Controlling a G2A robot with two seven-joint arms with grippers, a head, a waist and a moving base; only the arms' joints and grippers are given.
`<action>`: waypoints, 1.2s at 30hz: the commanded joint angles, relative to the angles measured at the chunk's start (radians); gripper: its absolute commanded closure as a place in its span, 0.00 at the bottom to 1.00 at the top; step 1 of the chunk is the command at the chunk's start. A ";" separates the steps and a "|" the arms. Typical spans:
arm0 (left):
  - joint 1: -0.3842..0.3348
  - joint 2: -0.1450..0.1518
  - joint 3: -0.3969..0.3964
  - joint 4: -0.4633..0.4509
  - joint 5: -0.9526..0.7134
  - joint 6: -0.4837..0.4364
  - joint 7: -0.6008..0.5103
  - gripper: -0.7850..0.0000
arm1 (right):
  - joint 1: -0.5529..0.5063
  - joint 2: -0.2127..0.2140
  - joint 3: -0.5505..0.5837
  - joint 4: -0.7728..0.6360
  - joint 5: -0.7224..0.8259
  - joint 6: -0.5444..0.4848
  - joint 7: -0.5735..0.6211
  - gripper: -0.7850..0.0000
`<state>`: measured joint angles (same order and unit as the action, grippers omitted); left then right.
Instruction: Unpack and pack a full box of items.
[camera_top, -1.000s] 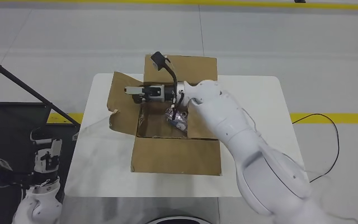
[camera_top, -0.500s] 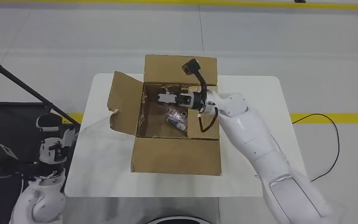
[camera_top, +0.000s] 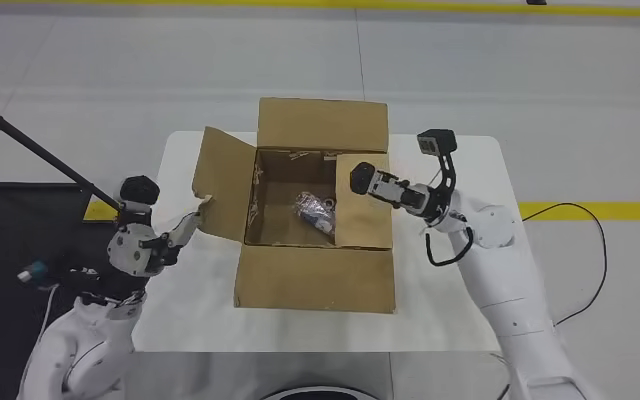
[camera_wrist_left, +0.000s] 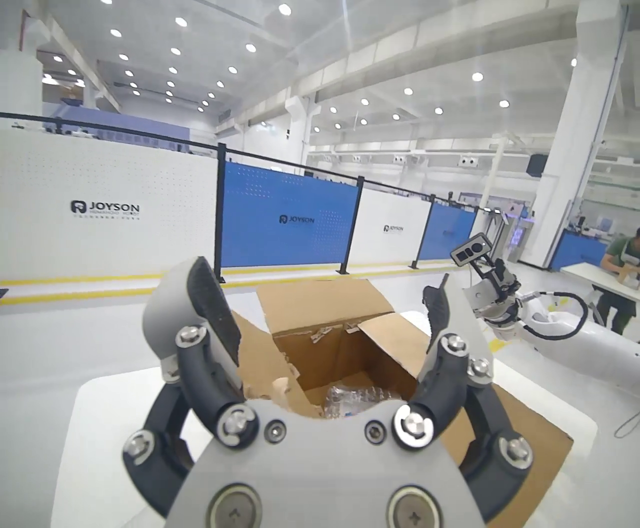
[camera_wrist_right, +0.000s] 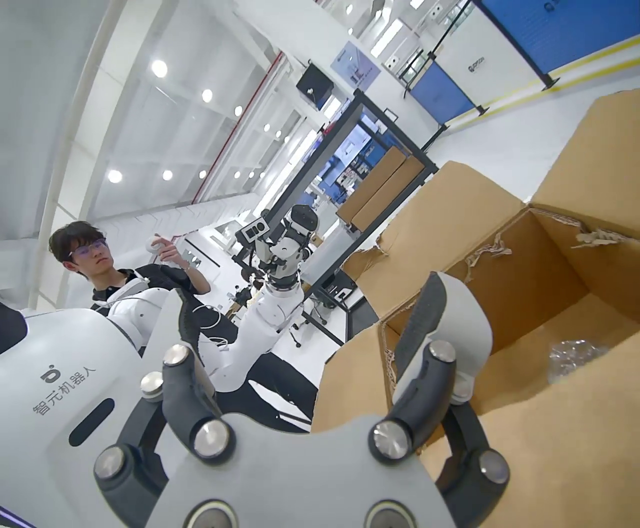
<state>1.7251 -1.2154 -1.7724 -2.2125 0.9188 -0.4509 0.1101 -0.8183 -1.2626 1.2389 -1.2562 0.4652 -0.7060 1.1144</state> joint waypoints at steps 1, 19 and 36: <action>-0.036 0.001 0.054 -0.028 0.031 0.034 -0.082 0.00 | -0.035 0.019 0.024 -0.019 0.012 -0.010 -0.010 0.00; -0.245 -0.008 0.295 0.018 0.100 0.127 -0.241 0.00 | -0.136 0.080 0.093 -0.055 0.018 -0.095 -0.095 0.00; -0.452 -0.036 0.513 0.169 -0.287 0.369 -0.606 0.00 | -0.262 0.121 0.196 -0.187 0.129 -0.146 -0.147 0.00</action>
<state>1.2917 -1.2494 -1.2673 -2.0662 0.6612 -0.1125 -0.4681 -1.0652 -1.1458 1.4229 -1.4383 0.5781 -0.8434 0.9768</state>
